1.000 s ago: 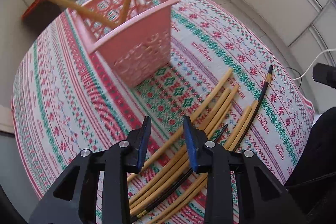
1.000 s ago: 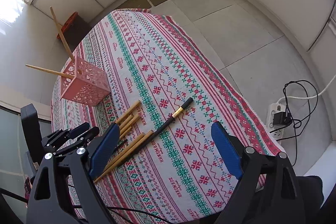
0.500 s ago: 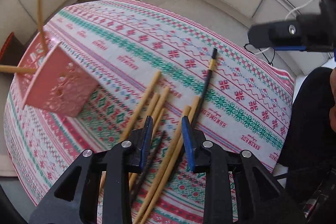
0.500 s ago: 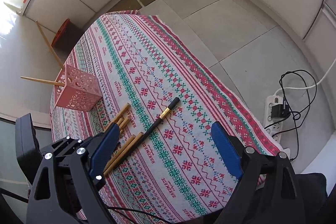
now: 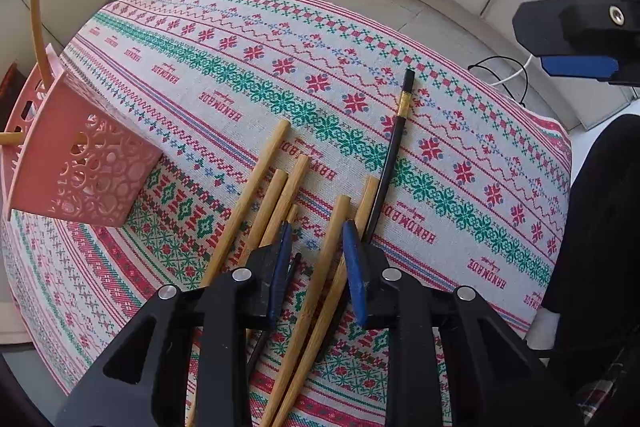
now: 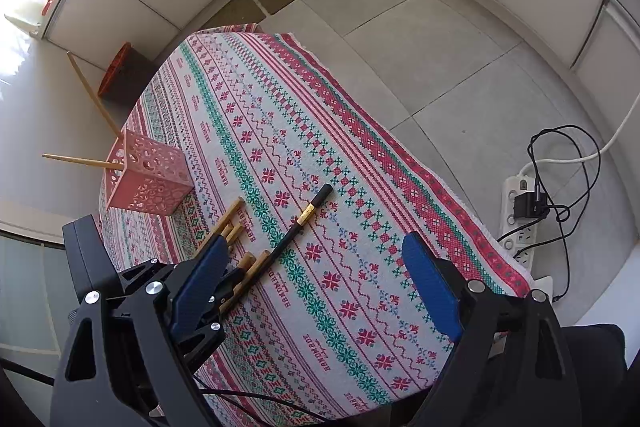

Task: Organize utensils
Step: 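Move both grippers back down to the remaining chopsticks, then grasp one chopstick with the left gripper while the right gripper grasps another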

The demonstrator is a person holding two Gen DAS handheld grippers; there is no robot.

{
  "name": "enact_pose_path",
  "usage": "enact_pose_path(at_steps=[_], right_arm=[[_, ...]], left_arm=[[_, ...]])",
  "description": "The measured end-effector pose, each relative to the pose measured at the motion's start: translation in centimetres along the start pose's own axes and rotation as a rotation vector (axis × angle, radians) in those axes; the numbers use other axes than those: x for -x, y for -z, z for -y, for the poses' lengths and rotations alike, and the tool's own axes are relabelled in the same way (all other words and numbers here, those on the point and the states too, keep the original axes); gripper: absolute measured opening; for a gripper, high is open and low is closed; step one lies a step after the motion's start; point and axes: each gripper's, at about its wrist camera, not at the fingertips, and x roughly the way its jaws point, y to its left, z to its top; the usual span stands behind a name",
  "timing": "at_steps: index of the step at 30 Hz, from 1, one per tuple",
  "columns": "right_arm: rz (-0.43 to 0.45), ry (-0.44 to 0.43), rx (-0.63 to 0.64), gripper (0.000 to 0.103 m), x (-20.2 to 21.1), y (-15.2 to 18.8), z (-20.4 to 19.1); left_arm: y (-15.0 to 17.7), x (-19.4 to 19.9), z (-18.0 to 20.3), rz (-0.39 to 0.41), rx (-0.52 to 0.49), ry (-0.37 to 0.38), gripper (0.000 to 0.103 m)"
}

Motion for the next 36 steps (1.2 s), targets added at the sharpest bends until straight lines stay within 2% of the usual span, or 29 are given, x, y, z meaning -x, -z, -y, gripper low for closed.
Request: enact_pose_path(at_steps=[3,5,10,14,17,19,22,29,32,33,36], right_arm=[[-0.004,-0.001,-0.008,0.086,-0.1,0.0,0.2],[-0.004,0.0,-0.01,0.086,-0.1,-0.1,0.3],[-0.043,-0.032,-0.017,0.086,-0.8,0.0,-0.1],[-0.121,-0.084,-0.029,0.086,-2.4,0.3,-1.5],[-0.192,-0.088,-0.031,0.07,-4.1,1.1,-2.9],[-0.248,-0.063,-0.02,0.053,-5.6,1.8,-4.0],[-0.269,-0.003,-0.001,0.043,-7.2,2.5,-5.4],[-0.285,0.1,0.054,0.031,-9.9,3.7,-8.4],[-0.312,0.147,0.062,0.019,-11.5,4.1,-8.9],[-0.296,0.166,0.06,0.015,-11.5,4.1,-8.9],[-0.267,0.17,0.047,0.01,-11.7,3.9,-8.9]], left_arm=[[0.5,-0.6,1.5,-0.04,-0.054,0.026,0.012],[0.7,-0.8,2.5,-0.04,-0.091,0.0,0.009],[0.7,-0.3,1.5,-0.005,-0.027,-0.007,0.007],[2.2,3.6,-0.6,0.055,0.041,-0.022,0.007],[3.8,6.0,-2.1,0.083,0.096,-0.054,0.007],[4.8,7.1,-3.0,0.101,0.14,-0.076,0.007],[6.2,8.7,-3.8,0.131,0.183,-0.092,0.007],[8.2,11.1,-4.4,0.185,0.232,-0.123,0.007],[8.6,11.8,-4.9,0.203,0.257,-0.134,0.007],[9.0,11.9,-4.9,0.208,0.266,-0.137,0.007],[9.4,12.3,-5.1,0.22,0.281,-0.143,0.007]])
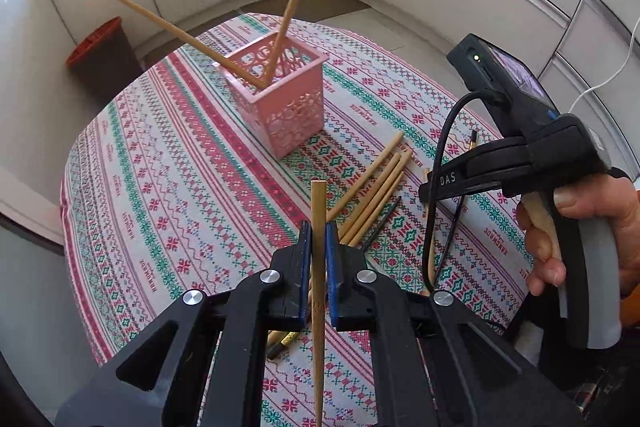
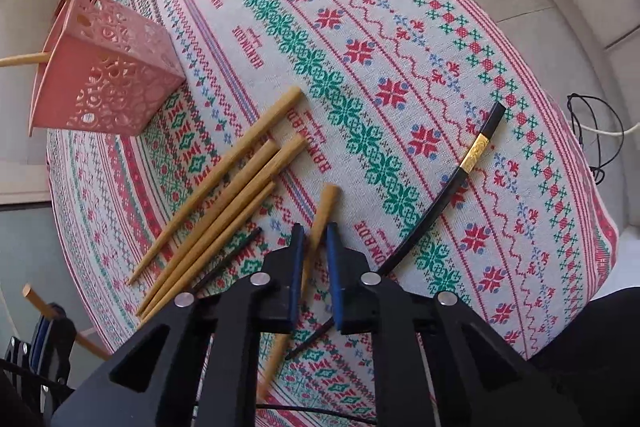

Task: Organize utensils
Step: 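Grasp one chopstick with the left gripper while the right gripper grasps another, then lift both held chopsticks and carry them over the pink holder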

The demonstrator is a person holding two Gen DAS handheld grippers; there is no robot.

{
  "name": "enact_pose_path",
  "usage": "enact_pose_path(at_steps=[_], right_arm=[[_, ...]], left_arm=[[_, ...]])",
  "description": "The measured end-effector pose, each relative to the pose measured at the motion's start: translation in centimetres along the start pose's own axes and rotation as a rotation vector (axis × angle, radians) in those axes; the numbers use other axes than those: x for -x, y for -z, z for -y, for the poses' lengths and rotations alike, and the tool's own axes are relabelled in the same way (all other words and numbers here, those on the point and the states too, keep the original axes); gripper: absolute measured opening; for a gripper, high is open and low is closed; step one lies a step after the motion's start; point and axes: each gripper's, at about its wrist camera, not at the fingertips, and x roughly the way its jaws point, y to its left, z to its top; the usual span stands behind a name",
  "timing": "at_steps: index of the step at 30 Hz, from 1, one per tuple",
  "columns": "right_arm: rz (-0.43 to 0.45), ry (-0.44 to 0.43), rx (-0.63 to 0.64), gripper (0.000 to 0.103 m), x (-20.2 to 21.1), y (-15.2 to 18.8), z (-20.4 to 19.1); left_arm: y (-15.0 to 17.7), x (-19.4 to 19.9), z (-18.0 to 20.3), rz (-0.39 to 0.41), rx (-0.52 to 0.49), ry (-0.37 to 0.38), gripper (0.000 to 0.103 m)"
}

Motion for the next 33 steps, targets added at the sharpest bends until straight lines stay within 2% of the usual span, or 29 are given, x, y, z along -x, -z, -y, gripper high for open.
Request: enact_pose_path(at_steps=[6,20,23,27,31,33], right_arm=[[0.101,-0.065,-0.016,0.008,2.4,0.1,1.6],[0.469,-0.194,0.203,0.008,17.1,5.6,-0.1],[0.549,-0.196,0.226,0.008,20.3,5.8,-0.1],[0.627,-0.246,0.218,0.008,24.9,5.2,0.3],[0.709,-0.312,0.21,0.008,29.5,3.2,0.3],[0.731,-0.335,0.214,0.008,31.2,2.4,0.0]], left_arm=[[0.1,1.6,-0.3,0.043,0.024,0.005,0.007],[-0.8,8.3,0.9,0.24,0.107,0.099,0.007],[-2.2,9.7,1.0,0.289,0.126,0.111,0.007],[-4.7,12.0,0.2,0.372,0.186,0.129,0.007],[-8.0,14.1,-1.6,0.463,0.267,0.116,0.007],[-9.6,15.0,-2.6,0.505,0.301,0.074,0.007]])
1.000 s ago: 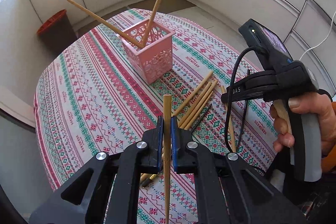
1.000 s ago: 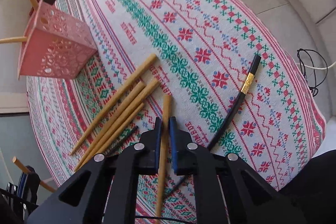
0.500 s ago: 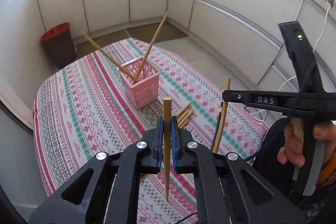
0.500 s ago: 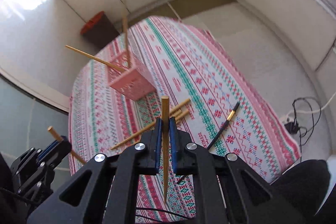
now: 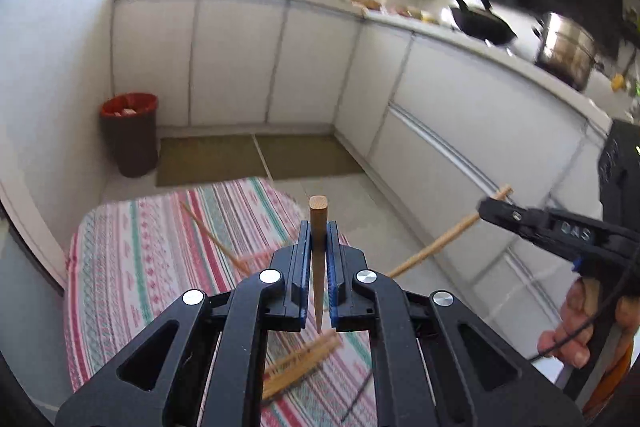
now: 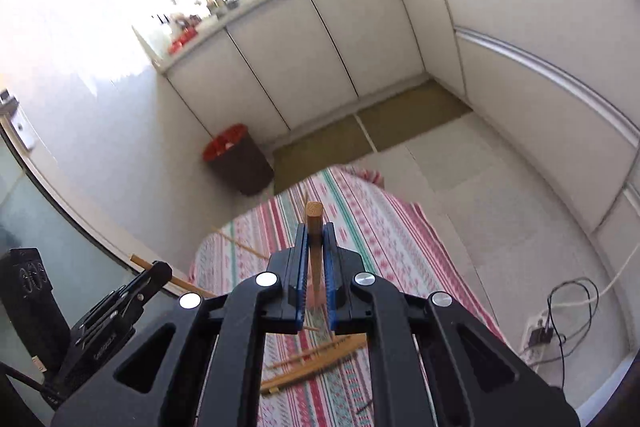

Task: Organize utensils
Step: 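Lift both held chopsticks and carry them over the pink holder, then open both grippers to drop the chopsticks into the pink holder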

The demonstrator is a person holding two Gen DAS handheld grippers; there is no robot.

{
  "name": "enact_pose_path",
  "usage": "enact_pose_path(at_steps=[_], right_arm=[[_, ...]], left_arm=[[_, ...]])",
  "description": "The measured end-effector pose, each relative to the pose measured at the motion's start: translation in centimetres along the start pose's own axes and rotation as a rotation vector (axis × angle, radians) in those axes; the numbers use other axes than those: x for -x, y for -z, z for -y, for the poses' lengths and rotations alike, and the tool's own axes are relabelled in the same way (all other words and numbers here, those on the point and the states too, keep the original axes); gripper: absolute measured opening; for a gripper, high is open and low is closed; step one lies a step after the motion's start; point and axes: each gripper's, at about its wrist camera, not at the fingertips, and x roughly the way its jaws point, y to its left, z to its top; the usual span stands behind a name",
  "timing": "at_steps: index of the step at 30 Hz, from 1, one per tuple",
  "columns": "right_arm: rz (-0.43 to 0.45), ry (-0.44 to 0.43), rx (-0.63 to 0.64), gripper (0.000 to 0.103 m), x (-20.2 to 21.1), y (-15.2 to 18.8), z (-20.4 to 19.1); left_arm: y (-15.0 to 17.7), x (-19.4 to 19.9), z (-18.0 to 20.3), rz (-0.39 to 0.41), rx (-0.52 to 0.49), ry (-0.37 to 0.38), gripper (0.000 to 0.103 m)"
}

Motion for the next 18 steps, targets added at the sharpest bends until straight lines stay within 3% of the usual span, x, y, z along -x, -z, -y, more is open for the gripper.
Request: enact_pose_path(at_steps=[6,9,12,14,16,18], right_arm=[[0.042,-0.038,0.011,0.008,-1.1,-3.7,-1.0],[0.03,-0.045,0.024,0.008,-2.7,-4.4,-1.5],[0.016,-0.039,0.042,0.008,-4.6,-4.5,-2.0],[-0.008,-0.039,0.044,0.008,-6.1,-4.4,-2.2],[-0.021,-0.03,0.053,0.008,-7.2,-4.2,-2.4],[-0.029,-0.017,0.066,0.008,-8.3,-3.9,-2.6]], left_arm=[[-3.3,-1.8,-1.7,0.066,0.052,-0.111,0.007],[-2.7,-4.5,-2.8,0.026,0.066,-0.164,0.007],[-1.5,-7.2,-4.3,-0.033,0.095,-0.17,0.008],[-0.7,-8.3,-5.3,-0.062,0.115,-0.18,0.017],[-0.2,-8.2,-6.3,-0.07,0.151,-0.201,0.047],[-0.2,-7.2,-7.2,-0.035,0.188,-0.208,0.053]])
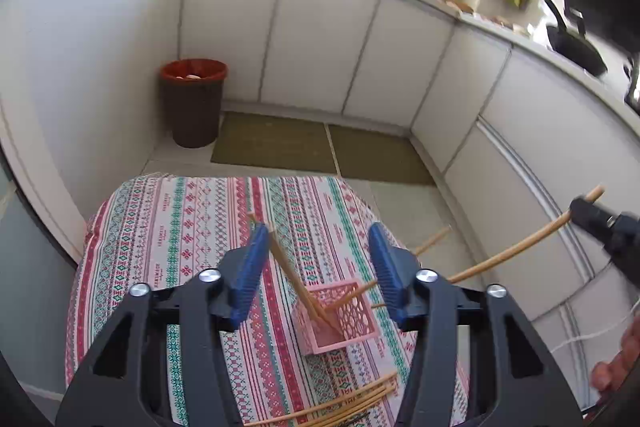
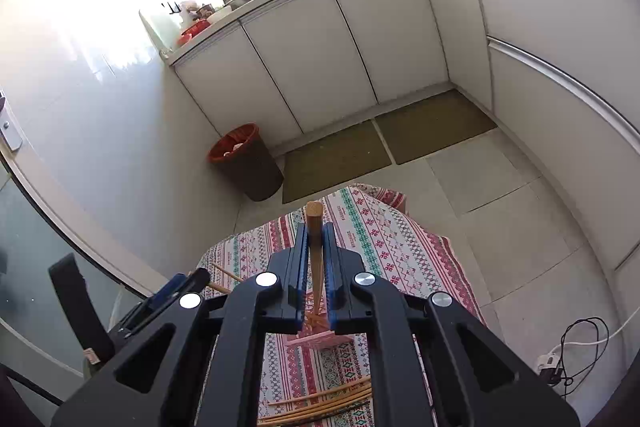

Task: Organize utensils
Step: 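Open both grippers to drop the chopsticks into the pink holder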

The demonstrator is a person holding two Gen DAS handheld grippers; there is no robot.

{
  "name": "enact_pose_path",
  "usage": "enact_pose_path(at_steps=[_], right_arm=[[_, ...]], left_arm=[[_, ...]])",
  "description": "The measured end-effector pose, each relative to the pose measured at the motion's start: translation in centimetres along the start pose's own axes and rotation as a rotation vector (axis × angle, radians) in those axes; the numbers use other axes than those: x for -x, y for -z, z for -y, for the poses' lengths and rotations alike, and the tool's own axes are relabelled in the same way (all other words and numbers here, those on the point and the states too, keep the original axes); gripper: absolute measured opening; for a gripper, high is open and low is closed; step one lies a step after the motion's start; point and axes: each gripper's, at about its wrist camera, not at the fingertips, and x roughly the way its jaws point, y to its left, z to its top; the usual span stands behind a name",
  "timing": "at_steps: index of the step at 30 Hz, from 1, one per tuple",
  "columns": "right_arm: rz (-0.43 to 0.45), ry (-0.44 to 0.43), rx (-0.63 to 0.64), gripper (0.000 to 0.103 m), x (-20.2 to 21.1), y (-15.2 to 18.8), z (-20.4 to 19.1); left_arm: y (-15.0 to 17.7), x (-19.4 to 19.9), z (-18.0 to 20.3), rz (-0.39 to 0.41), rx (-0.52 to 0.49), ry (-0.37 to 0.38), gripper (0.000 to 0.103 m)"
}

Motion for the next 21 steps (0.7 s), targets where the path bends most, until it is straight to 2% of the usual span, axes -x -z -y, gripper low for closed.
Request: enact_pose_path(at_steps=[5,7,11,14,15,16,19,21], right_arm=[[-0.032,0.019,0.019,0.008,-2.0,0.9,-0.7],[-0.044,0.028,0.028,0.008,-2.9,1.3,-0.9],[-0.045,0.031,0.058,0.008,-5.0,2.2,-2.0],[-0.07,-0.029,0.076,0.012,-6.8,2.7,-2.9],[-0.081,-0.045,0.071,0.015,-7.2,2.8,-3.0],[-0.087,-0.052,0.071,0.026,-7.4,2.9,-3.1],[-0.07,-0.03,0.07,0.043,-7.1,3.3,-2.9],[-0.064,-0.024,0.069,0.048,-6.6,3.5,-2.7]], left_arm=[[-1.2,3.4,-2.3,0.096,0.091,-0.009,0.062],[-1.6,4.0,-2.8,0.115,0.114,-0.011,0.074],[-1.7,4.2,-3.6,0.112,0.129,-0.014,0.075],[-1.6,3.7,-3.8,0.09,0.121,-0.024,0.075],[-1.6,3.6,-3.8,0.082,0.115,-0.029,0.075],[-1.5,3.6,-3.9,0.076,0.11,-0.037,0.075],[-1.1,3.3,-4.2,0.049,0.097,-0.042,0.075],[-0.9,3.1,-4.3,0.031,0.092,-0.049,0.077]])
